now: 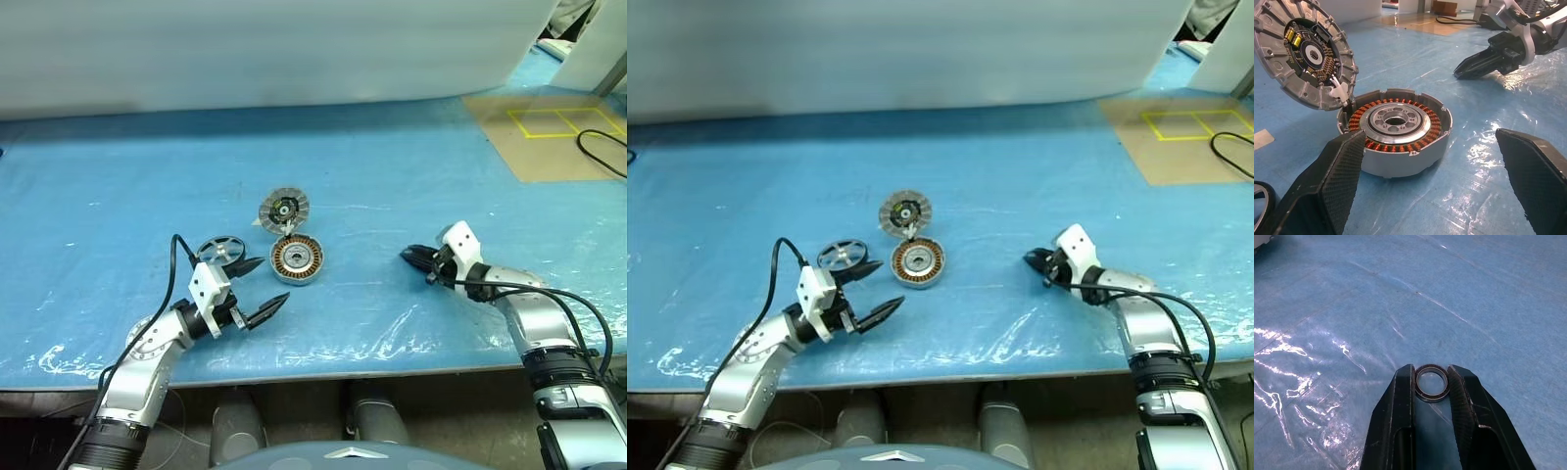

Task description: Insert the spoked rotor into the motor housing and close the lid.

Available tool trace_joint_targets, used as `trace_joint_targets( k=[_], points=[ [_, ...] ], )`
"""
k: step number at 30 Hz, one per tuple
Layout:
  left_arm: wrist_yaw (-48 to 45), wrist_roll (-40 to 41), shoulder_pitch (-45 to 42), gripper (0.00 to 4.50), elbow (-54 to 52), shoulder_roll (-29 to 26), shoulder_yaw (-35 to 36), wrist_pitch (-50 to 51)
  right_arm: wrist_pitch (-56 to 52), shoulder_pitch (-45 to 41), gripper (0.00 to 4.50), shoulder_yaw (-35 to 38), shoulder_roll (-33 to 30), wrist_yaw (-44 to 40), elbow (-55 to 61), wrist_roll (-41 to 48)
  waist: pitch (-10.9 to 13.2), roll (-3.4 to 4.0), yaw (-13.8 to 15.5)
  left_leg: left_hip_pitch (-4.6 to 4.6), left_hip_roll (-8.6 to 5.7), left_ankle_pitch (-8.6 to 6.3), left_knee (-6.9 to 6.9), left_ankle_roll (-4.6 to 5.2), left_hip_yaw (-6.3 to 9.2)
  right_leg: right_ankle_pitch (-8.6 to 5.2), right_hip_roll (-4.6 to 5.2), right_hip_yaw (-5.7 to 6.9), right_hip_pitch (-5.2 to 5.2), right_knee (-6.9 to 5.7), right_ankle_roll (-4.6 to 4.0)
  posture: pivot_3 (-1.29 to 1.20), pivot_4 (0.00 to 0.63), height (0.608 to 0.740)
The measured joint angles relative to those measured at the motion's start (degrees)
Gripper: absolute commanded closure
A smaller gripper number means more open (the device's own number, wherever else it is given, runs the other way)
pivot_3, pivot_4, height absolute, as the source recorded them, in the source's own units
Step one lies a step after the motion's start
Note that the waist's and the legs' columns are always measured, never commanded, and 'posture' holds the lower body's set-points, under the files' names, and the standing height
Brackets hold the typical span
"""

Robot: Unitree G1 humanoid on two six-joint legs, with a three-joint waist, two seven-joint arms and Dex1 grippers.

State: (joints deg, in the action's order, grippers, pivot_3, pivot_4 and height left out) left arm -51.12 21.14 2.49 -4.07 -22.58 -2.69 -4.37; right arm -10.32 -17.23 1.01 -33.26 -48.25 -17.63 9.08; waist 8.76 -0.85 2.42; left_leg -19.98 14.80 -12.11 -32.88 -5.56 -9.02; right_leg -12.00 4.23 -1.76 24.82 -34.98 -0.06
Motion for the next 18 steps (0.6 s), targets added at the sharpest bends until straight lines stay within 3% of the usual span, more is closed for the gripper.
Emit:
trace_joint_targets(
  k=[5,12,18],
  points=[
    [0.0,0.0,-0.5,0.00,0.1,0.0,0.0,0.0,-0.6,-2.1,3.91,-1.2,1.4,0.4,-0.8,-0.3,0.0,0.05,0.0,-0.02,0.00,0.05,0.12,-0.08,0.00,0.00,-0.01,0.03,0.14,0.07,0.00,0.00,0.150,0.740],
    [0.1,-0.1,-0.5,0.00,0.1,0.0,0.1,-0.1,1.6,-1.4,1.61,-1.7,0.5,0.4,-1.2,-1.2,0.0,0.03,0.1,-0.02,0.00,0.03,0.17,-0.05,0.00,0.00,-0.01,0.05,0.05,0.17,0.00,0.00,0.150,0.740],
    [0.1,-0.1,-0.5,0.00,0.1,0.0,0.1,-0.1,1.8,-1.3,1.61,-1.8,0.5,0.5,-1.2,-1.2,0.0,0.03,0.1,0.00,-0.01,0.00,0.16,-0.01,0.00,0.00,0.00,0.04,0.00,0.16,0.00,0.00,0.150,0.740]
  ],
)
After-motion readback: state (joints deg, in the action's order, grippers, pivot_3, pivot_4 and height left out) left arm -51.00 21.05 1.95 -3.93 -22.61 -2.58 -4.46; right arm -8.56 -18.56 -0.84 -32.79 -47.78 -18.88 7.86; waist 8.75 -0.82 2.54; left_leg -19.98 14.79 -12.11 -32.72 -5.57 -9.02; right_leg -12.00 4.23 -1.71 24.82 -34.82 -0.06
